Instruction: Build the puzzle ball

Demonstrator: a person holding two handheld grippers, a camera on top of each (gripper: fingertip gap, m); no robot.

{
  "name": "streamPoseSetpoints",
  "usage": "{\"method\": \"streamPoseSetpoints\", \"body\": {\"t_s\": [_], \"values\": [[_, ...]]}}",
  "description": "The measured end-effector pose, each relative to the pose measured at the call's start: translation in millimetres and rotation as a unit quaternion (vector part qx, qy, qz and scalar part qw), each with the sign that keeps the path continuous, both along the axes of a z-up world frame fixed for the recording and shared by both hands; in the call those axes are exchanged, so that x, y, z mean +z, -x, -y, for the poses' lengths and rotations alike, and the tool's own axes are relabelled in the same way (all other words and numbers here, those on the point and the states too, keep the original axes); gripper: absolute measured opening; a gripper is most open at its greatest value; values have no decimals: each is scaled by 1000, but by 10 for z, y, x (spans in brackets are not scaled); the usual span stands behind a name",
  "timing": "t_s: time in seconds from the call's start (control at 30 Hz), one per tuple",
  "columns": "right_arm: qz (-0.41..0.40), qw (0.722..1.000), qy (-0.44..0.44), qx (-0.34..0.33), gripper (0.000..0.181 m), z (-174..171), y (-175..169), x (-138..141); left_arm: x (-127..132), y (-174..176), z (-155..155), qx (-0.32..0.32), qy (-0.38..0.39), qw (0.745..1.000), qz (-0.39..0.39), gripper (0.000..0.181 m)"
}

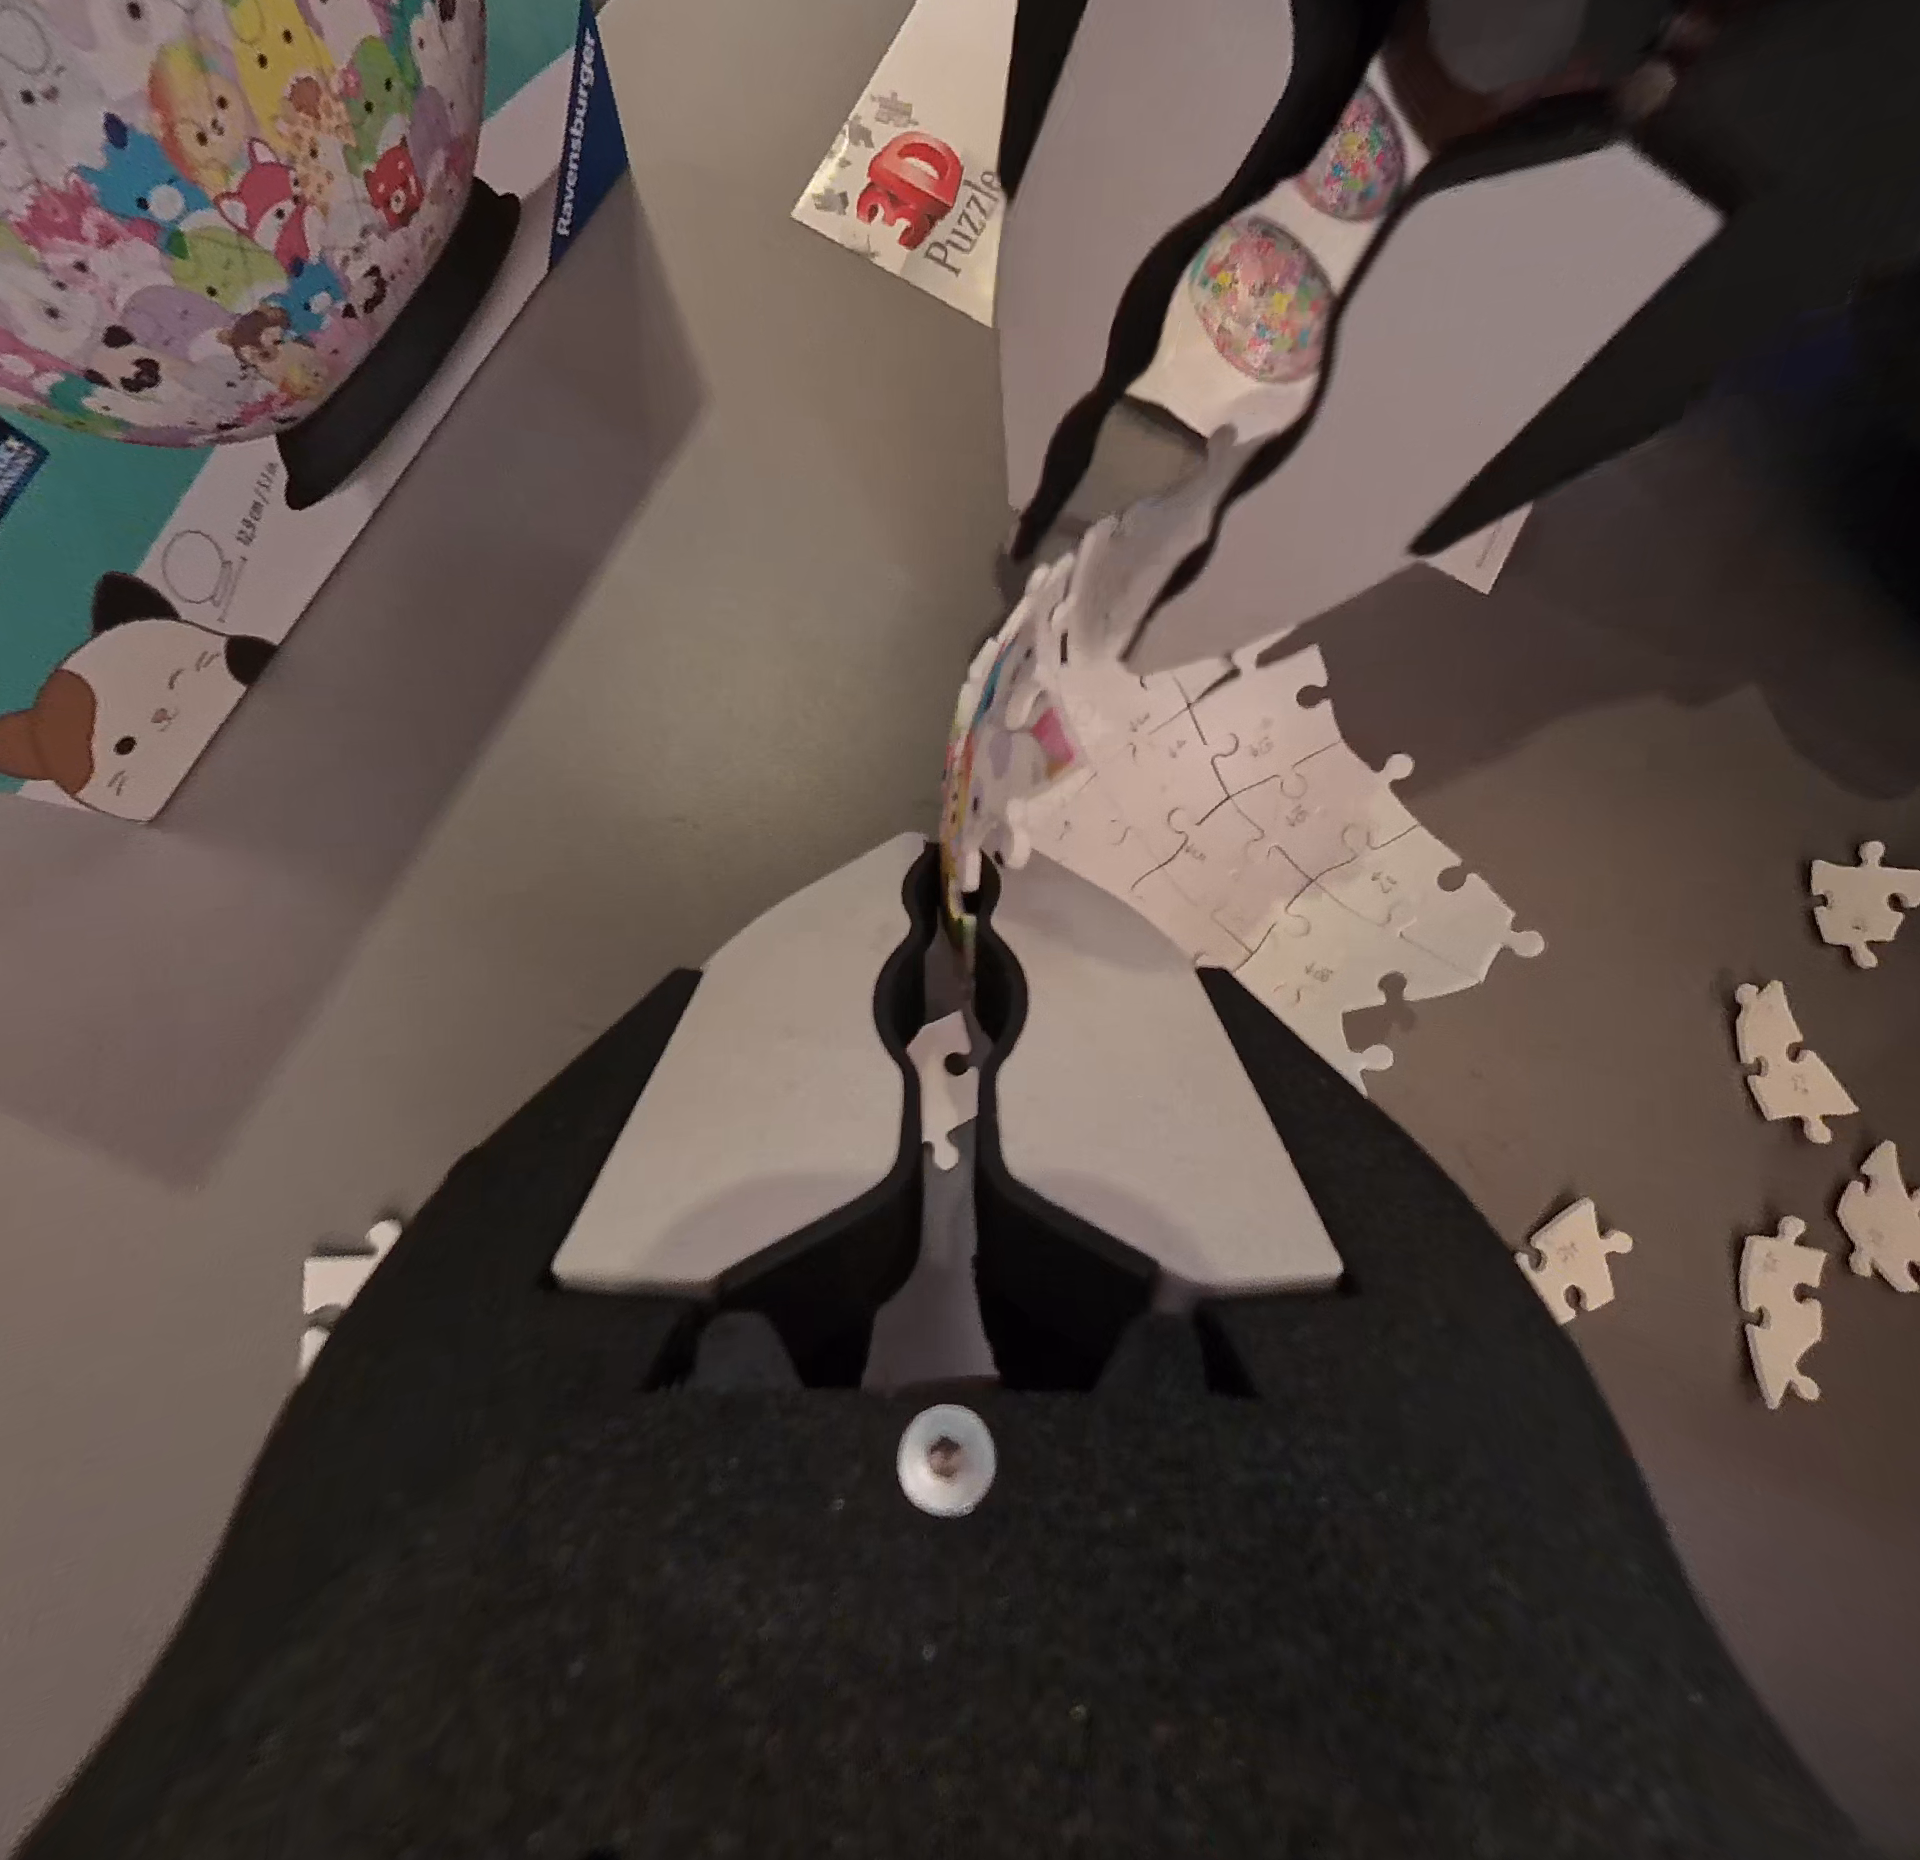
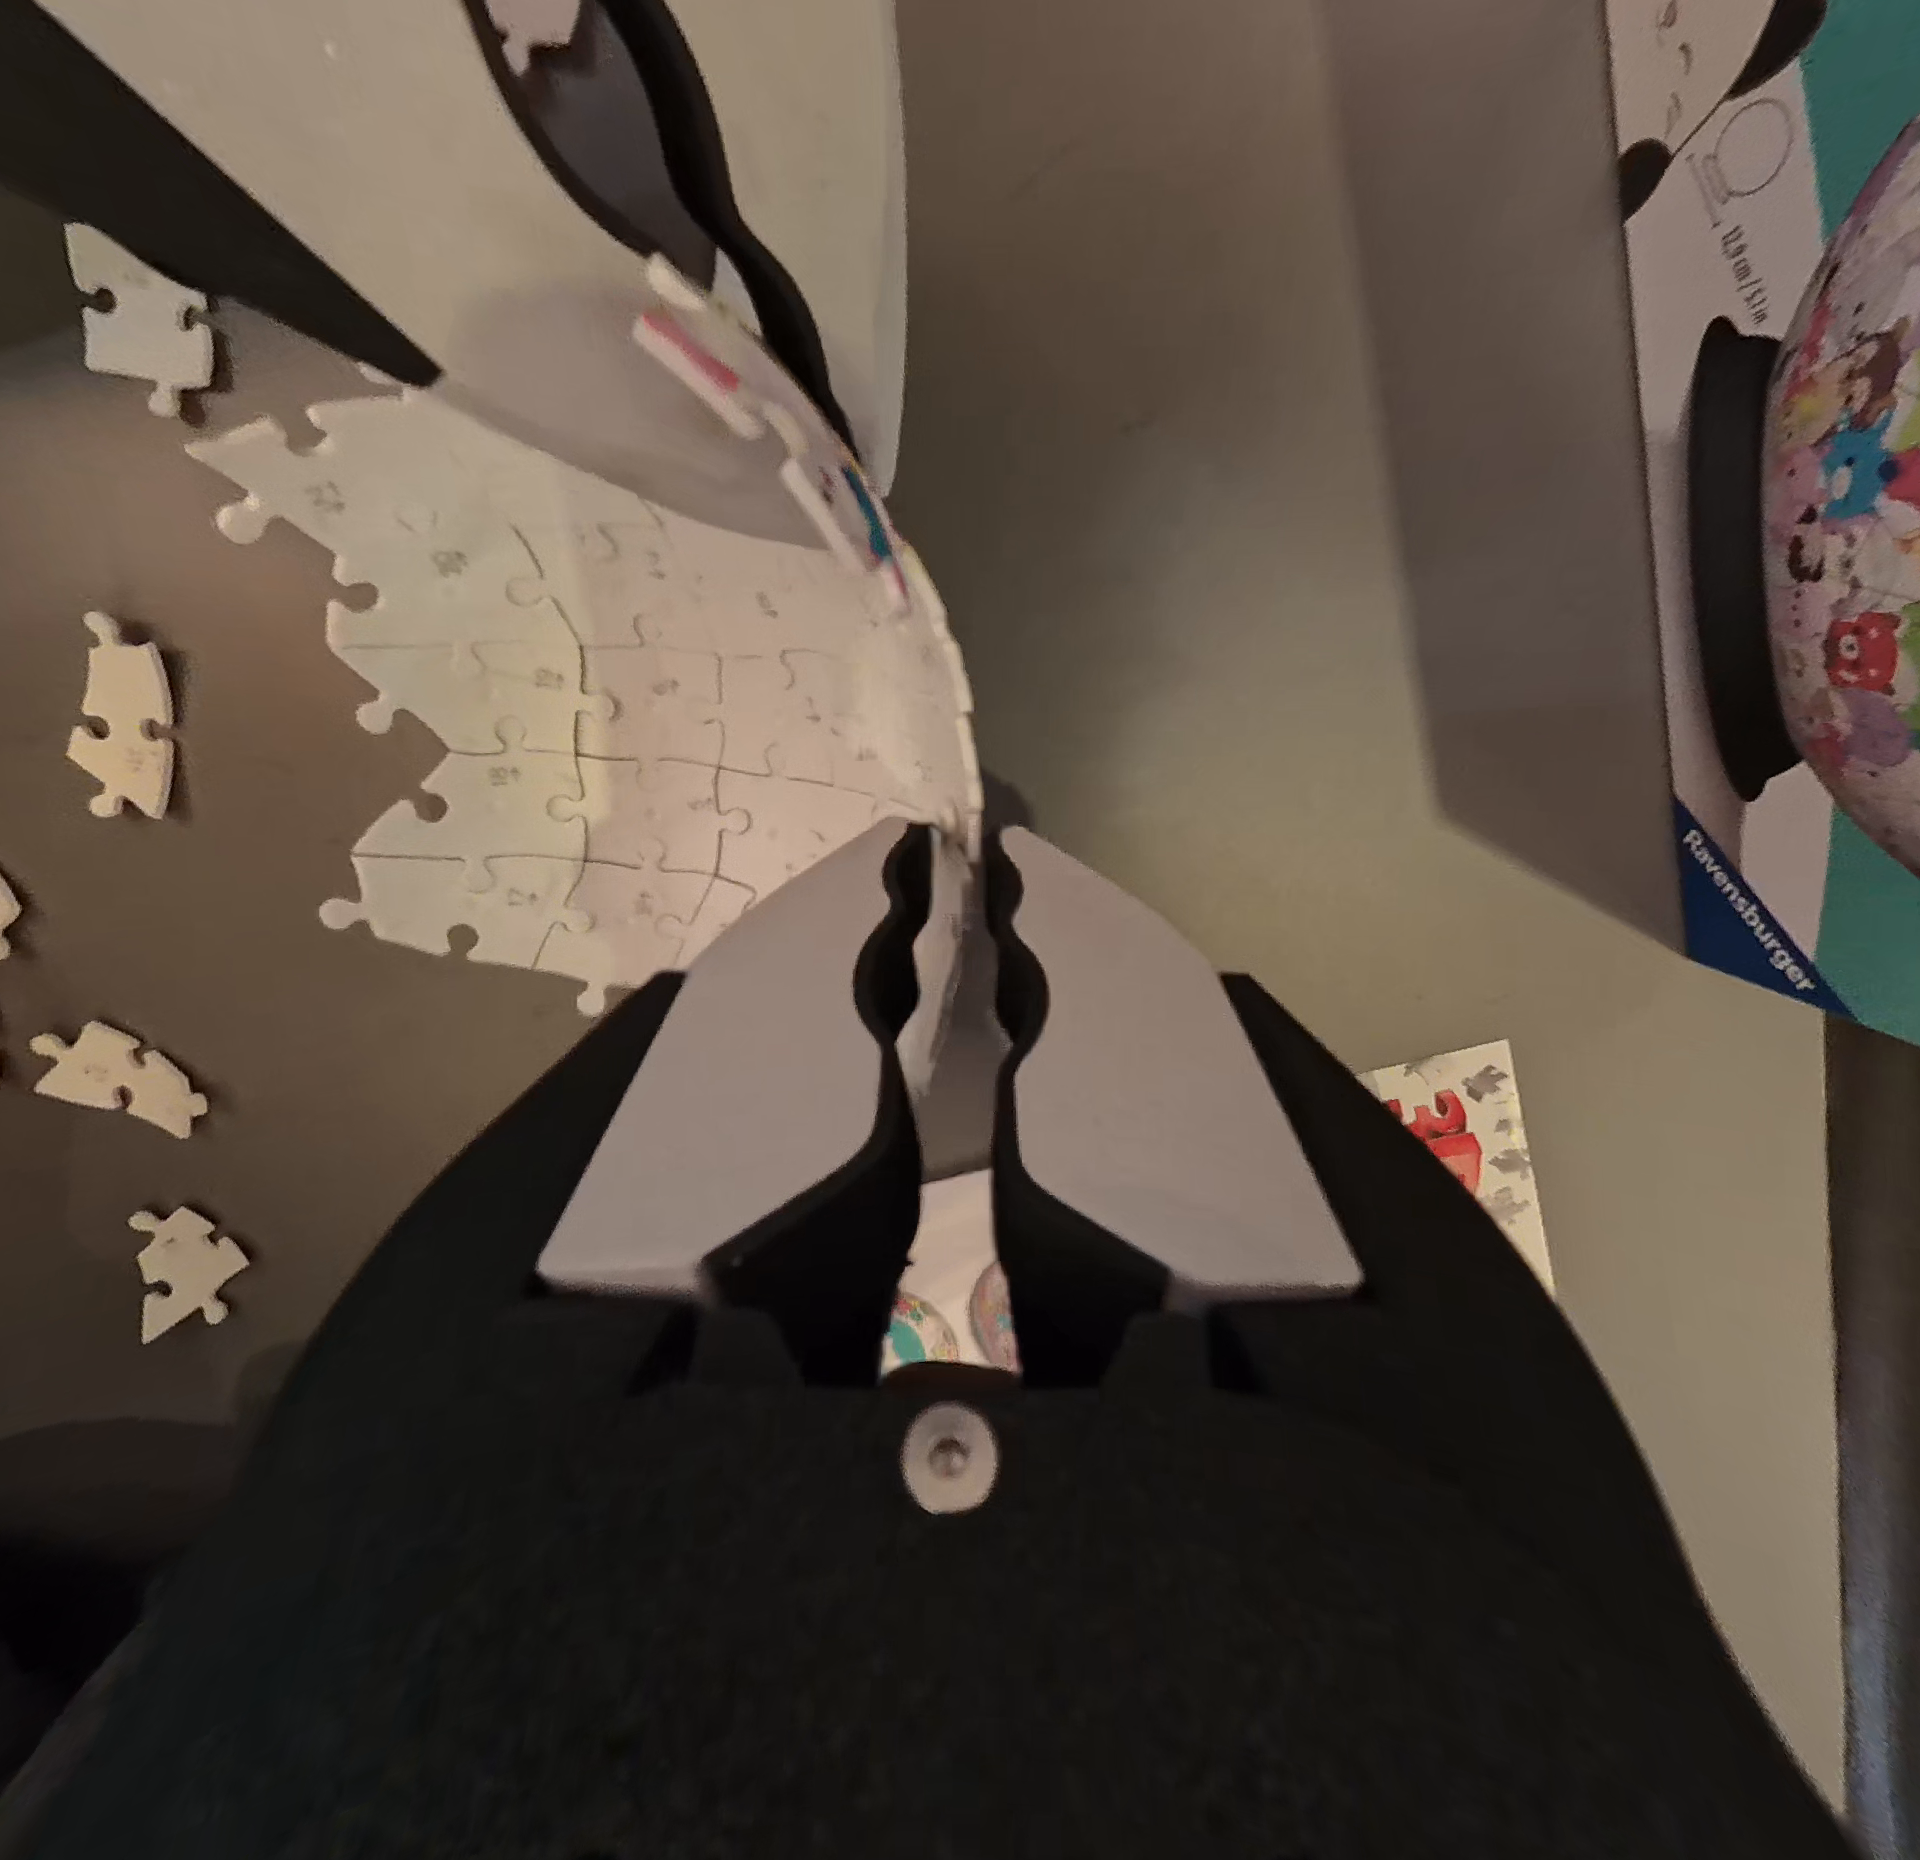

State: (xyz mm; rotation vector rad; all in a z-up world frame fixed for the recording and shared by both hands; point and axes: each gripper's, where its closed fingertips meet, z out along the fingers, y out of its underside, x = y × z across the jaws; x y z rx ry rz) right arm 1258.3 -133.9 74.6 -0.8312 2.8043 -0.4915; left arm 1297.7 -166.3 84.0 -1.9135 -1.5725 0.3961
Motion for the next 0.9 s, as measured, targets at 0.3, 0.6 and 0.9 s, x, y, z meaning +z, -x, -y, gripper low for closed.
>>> {"method": "streamPoseSetpoints", "body": {"t_s": [0.3,0.6,0.9], "values": [[27,998,-45,-16,26,-115,53,-108,25,6,-4,0,7,1000,-3,3],[61,995,-70,-19,4,-109,-34,-149,18,15,-35,-3,10,1000,-2,3],[28,998,-60,1,14,-142,-12,-143,12,16,-25,0,8,1000,-1,4]]}}
